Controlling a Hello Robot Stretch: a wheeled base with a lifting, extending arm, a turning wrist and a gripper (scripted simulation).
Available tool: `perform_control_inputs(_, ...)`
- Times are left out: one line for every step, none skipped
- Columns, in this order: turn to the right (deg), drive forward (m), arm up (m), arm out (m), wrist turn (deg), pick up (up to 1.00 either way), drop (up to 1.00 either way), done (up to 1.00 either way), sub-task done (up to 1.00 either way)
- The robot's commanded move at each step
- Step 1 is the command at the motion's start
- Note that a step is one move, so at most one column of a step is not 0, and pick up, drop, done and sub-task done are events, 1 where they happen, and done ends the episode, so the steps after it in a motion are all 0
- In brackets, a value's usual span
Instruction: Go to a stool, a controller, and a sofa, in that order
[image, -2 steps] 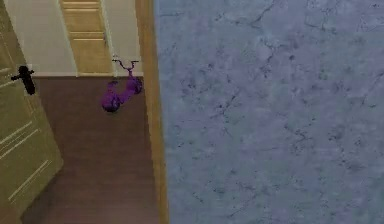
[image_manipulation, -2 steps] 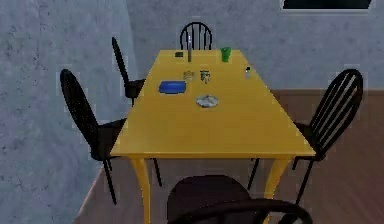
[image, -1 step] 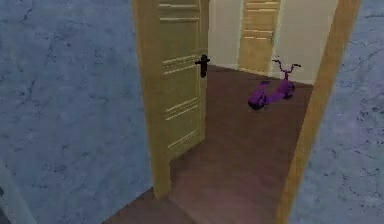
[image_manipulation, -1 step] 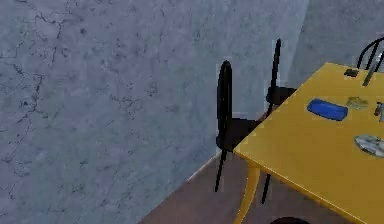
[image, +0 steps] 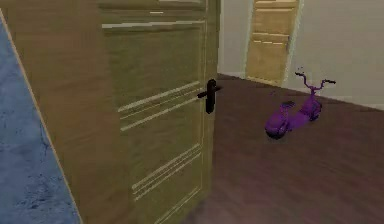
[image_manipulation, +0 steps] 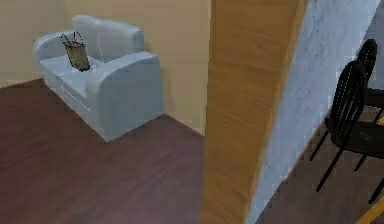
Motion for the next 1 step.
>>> perform_control_inputs(39.0,0.00,0.00,0.00,0.0,0.00,0.00,0.00,0.00)
